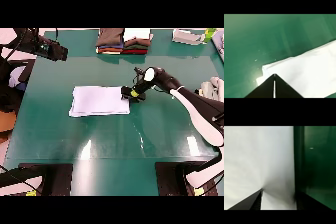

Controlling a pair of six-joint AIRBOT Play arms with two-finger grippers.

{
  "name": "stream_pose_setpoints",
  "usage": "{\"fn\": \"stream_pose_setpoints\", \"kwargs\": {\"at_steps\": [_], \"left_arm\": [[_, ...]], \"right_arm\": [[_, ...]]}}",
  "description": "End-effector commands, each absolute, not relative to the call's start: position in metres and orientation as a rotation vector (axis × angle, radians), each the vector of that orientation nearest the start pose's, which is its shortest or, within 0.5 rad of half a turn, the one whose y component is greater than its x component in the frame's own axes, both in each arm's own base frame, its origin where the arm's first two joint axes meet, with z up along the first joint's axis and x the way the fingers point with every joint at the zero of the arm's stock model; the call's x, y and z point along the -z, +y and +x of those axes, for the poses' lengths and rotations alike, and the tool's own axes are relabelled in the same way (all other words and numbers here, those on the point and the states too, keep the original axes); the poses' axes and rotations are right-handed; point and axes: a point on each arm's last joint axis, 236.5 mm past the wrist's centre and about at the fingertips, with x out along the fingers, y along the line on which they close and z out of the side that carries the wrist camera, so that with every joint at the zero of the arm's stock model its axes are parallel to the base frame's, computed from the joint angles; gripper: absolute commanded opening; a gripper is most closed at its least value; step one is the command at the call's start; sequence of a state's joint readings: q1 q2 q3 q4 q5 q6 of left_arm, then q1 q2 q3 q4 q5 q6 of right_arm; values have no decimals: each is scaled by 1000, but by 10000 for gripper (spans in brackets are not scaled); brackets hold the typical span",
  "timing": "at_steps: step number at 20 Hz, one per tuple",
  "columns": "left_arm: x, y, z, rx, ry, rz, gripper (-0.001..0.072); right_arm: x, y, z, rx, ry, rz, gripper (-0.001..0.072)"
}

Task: Fold the shirts.

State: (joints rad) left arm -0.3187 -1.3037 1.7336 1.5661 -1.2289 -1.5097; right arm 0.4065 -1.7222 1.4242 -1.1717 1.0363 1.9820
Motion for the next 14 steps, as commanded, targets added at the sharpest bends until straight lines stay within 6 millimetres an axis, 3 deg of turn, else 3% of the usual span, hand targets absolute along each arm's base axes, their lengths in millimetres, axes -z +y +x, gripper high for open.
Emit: {"fn": "stream_pose_setpoints", "kwargs": {"at_steps": [1, 3, 5, 7, 9, 11, 14], "left_arm": [[-218, -145, 435, 329, 796, 184, 27], [-218, -146, 435, 334, 797, 180, 27], [-216, -147, 433, 340, 805, 176, 27], [-216, -151, 431, 355, 811, 163, 26], [-215, -158, 427, 380, 821, 143, 26], [-212, -164, 422, 395, 836, 161, 26], [-214, -194, 411, 471, 817, 211, 26]], "right_arm": [[80, 277, 407, -214, 1470, 486, 486], [78, 283, 414, -232, 1449, 469, 351], [66, 292, 425, -302, 1394, 419, 21], [42, 295, 441, -335, 1338, 408, 15], [8, 279, 460, -331, 1281, 356, 15], [-32, 245, 481, -287, 1201, 307, 15], [-97, 162, 503, -173, 1093, 276, 16]]}}
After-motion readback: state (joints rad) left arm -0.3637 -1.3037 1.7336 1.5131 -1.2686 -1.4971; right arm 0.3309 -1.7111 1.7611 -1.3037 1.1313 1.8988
